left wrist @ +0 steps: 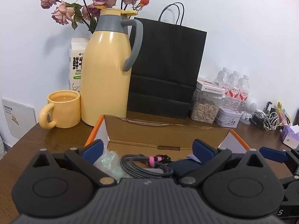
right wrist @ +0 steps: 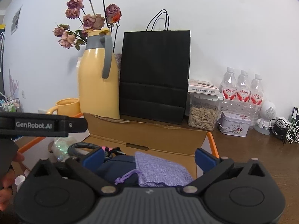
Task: Organize objects
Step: 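Lower the purple pouch into the box with the right gripper while the left drops the cable in, then pull both grippers back out of the box toward the table items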
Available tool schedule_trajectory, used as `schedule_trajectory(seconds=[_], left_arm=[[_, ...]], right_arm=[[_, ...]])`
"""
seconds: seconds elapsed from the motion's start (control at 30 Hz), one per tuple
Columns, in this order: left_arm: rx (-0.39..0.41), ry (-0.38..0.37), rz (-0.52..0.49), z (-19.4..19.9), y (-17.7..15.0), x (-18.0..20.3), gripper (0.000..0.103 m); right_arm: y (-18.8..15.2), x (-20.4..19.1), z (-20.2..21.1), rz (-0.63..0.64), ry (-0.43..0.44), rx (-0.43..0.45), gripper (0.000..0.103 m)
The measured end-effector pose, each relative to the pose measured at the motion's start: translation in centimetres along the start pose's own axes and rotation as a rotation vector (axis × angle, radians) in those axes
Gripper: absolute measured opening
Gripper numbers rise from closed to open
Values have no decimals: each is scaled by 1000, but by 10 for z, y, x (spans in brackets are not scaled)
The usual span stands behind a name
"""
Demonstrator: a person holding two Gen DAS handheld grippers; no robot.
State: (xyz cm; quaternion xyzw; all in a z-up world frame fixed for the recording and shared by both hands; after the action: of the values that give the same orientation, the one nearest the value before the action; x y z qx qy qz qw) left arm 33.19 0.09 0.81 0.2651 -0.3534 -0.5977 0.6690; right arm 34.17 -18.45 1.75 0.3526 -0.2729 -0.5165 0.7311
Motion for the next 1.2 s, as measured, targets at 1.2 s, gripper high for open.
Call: schedule_trajectory(seconds=[1.2], left_arm=[[42,-18,-53,170,-89,-19,103]], right_arm=[[-84,-37,155,20,8,58,103]])
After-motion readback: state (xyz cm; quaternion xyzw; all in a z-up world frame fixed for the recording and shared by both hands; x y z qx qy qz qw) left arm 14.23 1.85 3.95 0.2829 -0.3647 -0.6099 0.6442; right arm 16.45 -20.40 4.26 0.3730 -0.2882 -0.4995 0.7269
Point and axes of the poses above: each gripper's, at about its wrist camera, not at the fingertips, and z roughly against the way its jaws point, x to its right, y to its top, the point moved 3 cm from there along -z, roughly the way its jaws point, and after that the axes turned 14 degrees about -x, right-handed, at the moved point
